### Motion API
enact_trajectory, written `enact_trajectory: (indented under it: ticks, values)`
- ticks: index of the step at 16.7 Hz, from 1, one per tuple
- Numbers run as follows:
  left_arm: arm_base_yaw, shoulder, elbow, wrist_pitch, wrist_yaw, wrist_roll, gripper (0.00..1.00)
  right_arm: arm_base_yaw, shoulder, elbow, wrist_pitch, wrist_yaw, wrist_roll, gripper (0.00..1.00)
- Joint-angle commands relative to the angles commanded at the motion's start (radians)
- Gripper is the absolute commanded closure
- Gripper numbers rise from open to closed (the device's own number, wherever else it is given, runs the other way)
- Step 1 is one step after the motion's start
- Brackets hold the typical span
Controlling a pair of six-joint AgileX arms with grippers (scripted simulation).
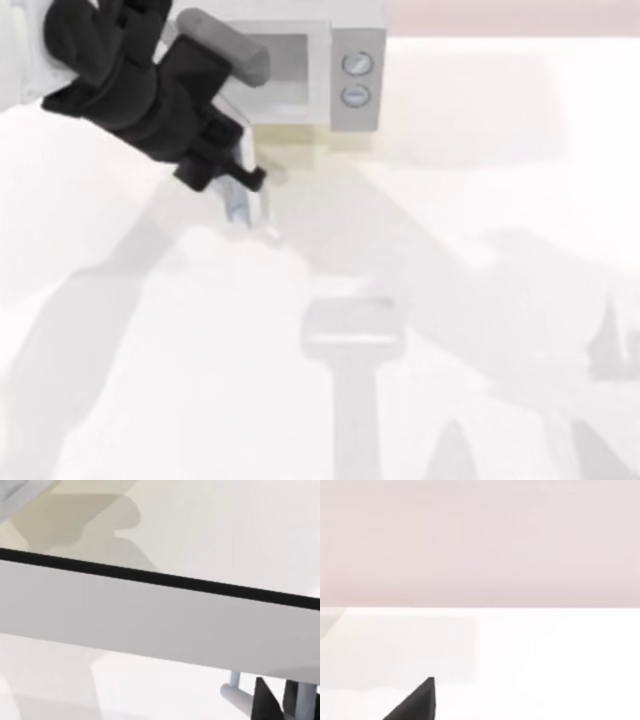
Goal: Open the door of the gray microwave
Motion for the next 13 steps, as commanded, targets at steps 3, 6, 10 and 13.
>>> enact_trajectory:
  ticks: [3,6,10,13]
  values:
    - [0.028,-0.011,-0.013,-0.017,0.031,0.066,1.0,0.0,0.0,0.0,0.0,0.0,0.0,0.0]
    - [0.06,-0.024,-0.026,-0.034,0.067,0.14,1.0,0.0,0.0,0.0,0.0,0.0,0.0,0.0]
    - [0.072,-0.032,-0.028,-0.038,0.082,0.17,1.0,0.0,0.0,0.0,0.0,0.0,0.0,0.0]
    - [0.072,-0.032,-0.028,-0.038,0.082,0.17,1.0,0.0,0.0,0.0,0.0,0.0,0.0,0.0]
